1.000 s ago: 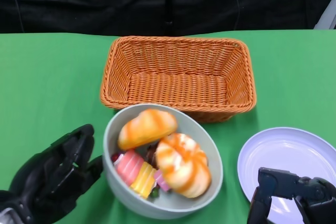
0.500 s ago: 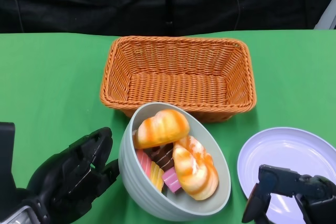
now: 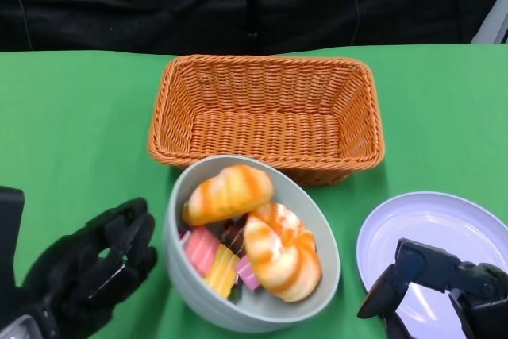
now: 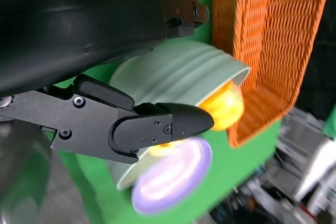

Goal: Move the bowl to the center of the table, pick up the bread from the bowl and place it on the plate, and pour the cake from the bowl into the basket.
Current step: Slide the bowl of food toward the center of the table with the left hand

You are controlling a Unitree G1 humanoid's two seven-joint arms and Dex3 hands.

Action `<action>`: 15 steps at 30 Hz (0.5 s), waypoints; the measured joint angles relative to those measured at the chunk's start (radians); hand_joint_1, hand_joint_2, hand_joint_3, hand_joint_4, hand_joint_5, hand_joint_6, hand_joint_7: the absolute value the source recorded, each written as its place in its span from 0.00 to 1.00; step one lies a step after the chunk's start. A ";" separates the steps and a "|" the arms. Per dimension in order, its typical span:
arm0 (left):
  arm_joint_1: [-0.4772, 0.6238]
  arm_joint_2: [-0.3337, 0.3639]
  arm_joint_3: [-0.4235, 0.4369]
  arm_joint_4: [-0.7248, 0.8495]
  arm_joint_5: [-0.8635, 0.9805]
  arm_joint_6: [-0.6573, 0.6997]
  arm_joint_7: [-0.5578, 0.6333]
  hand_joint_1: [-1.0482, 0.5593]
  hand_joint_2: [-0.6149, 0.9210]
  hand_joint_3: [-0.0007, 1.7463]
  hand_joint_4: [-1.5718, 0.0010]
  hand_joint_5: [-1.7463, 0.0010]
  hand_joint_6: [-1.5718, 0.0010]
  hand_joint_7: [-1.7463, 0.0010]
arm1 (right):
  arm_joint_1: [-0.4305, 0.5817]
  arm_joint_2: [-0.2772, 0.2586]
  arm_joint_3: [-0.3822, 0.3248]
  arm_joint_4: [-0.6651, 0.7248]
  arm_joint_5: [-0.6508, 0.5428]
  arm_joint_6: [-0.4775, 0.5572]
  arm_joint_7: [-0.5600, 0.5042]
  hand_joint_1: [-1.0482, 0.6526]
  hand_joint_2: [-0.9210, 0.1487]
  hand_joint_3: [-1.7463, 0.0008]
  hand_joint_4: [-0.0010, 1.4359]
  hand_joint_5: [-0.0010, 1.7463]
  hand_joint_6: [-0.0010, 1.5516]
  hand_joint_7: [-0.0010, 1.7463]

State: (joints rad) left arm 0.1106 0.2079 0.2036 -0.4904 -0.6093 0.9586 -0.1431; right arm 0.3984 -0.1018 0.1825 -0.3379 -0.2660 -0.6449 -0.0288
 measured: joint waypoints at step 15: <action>0.100 0.181 -0.161 -0.045 0.384 -0.248 -0.015 0.23 1.00 0.28 0.97 0.98 0.96 0.99 | 0.002 -0.008 0.000 0.000 0.000 0.000 -0.001 0.60 0.75 0.06 0.54 0.94 0.48 0.75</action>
State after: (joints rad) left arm 0.2105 0.3886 0.0431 -0.5357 -0.2250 0.7104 -0.1579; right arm 0.4000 -0.1097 0.1824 -0.3380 -0.2660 -0.6449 -0.0298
